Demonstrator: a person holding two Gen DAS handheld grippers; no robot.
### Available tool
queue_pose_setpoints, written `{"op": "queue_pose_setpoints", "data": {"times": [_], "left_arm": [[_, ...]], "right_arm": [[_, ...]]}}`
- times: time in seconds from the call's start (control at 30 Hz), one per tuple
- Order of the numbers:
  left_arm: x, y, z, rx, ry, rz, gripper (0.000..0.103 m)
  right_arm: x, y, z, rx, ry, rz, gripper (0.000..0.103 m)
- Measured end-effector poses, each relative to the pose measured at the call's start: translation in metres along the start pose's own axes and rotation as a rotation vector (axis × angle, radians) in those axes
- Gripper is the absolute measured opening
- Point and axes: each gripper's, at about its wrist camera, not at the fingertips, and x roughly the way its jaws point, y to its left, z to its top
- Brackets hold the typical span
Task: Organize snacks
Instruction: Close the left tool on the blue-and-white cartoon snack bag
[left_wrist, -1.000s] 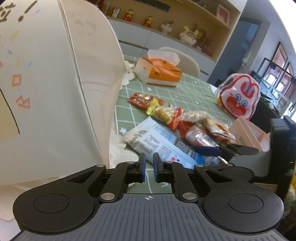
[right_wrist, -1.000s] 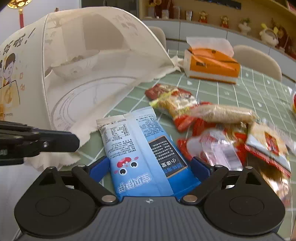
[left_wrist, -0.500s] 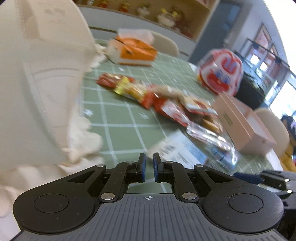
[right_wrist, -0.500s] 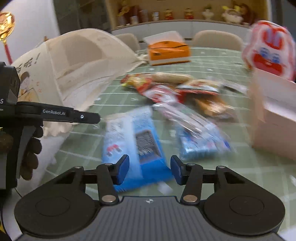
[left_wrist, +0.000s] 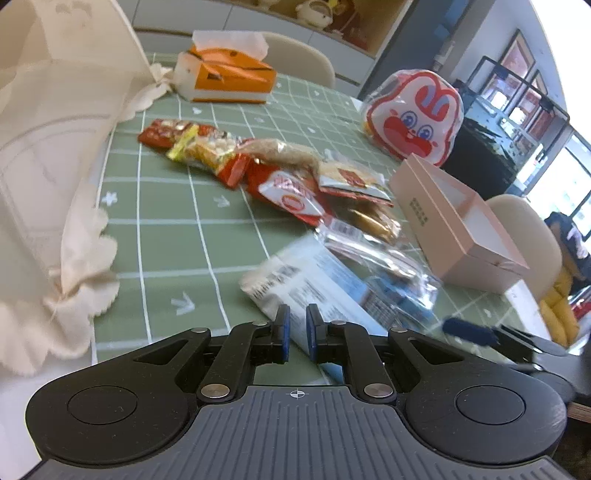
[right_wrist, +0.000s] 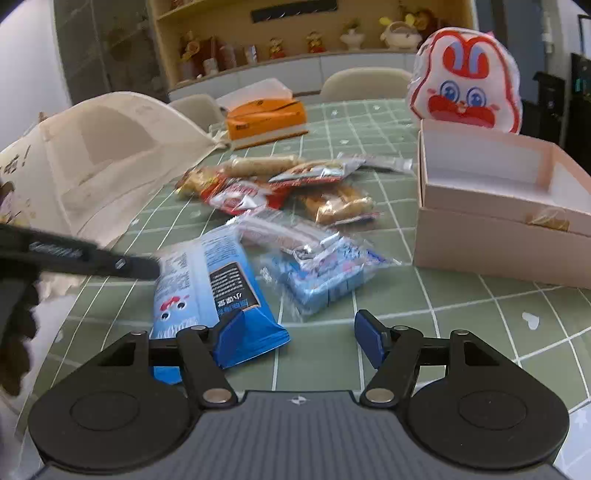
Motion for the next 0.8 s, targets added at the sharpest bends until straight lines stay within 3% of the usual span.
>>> {"op": "queue_pose_setpoints", "data": {"times": [0.2,0.4,0.53,0.6,0.7,0.8], "left_arm": [[-0.001,0.01,-0.012,-0.069,0.085,-0.051,0.012],[0.017,0.005,0.001,-0.068,0.075,-0.067,0.012],[0.035,-0.003,0.028,0.003,0.012,-0.035,0.017],[0.04,-0.005,0.039,0.044,-0.017,-0.014,0.017],[0.031,-0.016,0.043,0.132,-0.062,0.036,0.017],[0.017,-0.043,0.03,0.299,-0.062,0.025,0.018]], "right_arm": [[0.009,-0.007,0.008,0.02,-0.038,-0.158,0.066],[0.009,0.001,0.006,0.031,-0.004,-0.121,0.067],[0.001,0.019,-0.004,0.013,0.043,0.032,0.067],[-0.005,0.024,-0.008,0.002,0.046,0.066,0.067],[-0.017,0.013,-0.008,0.002,-0.015,-0.003,0.071],[-0.024,-0.016,-0.009,0.037,-0.085,-0.126,0.077]]}}
